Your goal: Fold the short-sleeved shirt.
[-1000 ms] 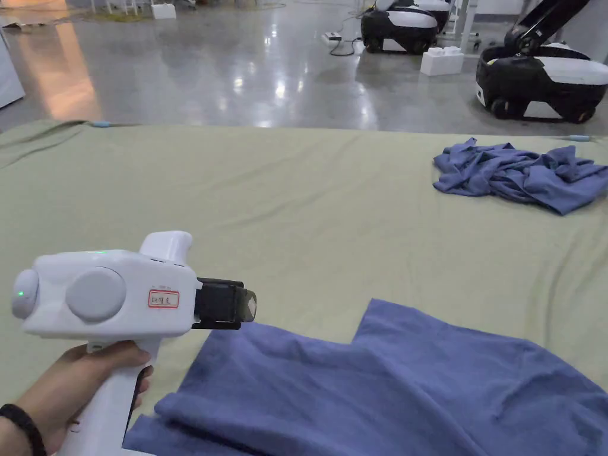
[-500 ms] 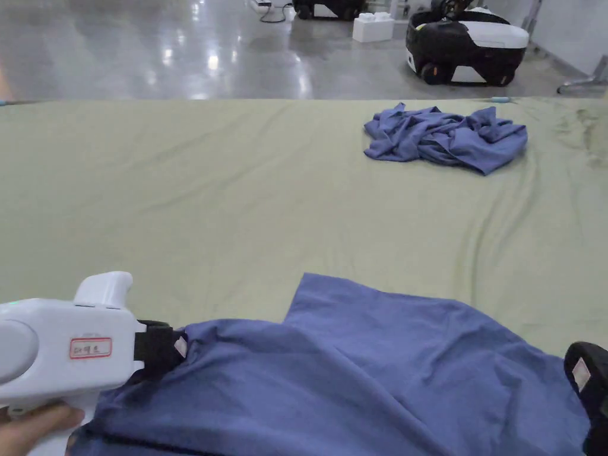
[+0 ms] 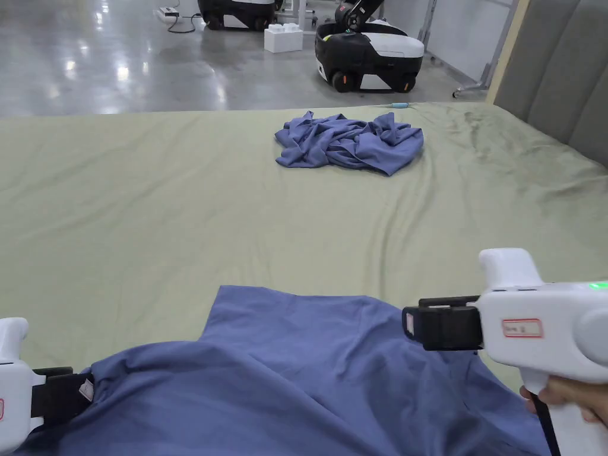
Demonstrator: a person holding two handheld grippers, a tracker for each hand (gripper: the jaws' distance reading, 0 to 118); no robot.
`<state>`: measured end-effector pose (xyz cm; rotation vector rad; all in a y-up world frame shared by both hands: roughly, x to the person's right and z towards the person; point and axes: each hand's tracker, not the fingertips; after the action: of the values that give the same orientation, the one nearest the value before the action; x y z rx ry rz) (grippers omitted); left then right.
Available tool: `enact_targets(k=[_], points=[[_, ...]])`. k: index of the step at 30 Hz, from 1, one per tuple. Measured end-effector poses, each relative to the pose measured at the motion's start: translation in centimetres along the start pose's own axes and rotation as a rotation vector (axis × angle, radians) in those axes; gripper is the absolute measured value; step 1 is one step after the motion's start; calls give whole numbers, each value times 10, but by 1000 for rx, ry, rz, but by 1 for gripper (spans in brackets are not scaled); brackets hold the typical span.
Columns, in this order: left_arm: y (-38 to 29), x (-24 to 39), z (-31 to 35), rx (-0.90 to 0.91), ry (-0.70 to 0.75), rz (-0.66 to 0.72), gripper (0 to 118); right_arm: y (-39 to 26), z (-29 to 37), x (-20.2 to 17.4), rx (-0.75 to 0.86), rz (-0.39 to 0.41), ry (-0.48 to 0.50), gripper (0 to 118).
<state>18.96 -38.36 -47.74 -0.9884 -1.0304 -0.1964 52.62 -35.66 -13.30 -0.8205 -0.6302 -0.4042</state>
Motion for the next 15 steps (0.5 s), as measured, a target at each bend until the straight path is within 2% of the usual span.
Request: enact_targets(k=[2, 3, 4, 5, 6, 7, 8, 9, 10, 12, 13, 15], points=[[0, 1, 0, 0, 4, -5, 4, 3, -19, -5, -108, 66, -48, 117], [0, 1, 0, 0, 5, -7, 4, 2, -29, -9, -146, 127, -61, 114], [0, 1, 0, 1, 6, -8, 4, 0, -35, -13, -176, 176, -75, 108], [0, 1, 0, 1, 6, -9, 4, -2, -43, -19, -231, 239, -99, 96], [-1, 1, 0, 3, 8, -9, 4, -4, -46, -26, -281, 285, -95, 81], [-1, 1, 0, 4, 9, -9, 4, -1, -39, -34, -215, 278, -90, 66], [-2, 3, 1, 9, 13, -9, 4, 1, -31, -42, -229, 295, -86, 36], [-3, 5, 2, 15, 20, -14, 4, 3, -26, -49, -207, 308, -23, 6], [-4, 7, 4, 22, 28, -22, 4, 2, -24, -54, -159, 320, -24, 6], [-7, 12, 13, 64, 28, -53, 4, 3, -14, -67, -187, 402, -73, 6], [-7, 14, 20, 83, 21, -61, 4, 3, -8, -69, -164, 407, -71, 6], [-5, 19, 42, 137, 1, -74, 4, 7, 13, -68, -85, 353, -33, 6]])
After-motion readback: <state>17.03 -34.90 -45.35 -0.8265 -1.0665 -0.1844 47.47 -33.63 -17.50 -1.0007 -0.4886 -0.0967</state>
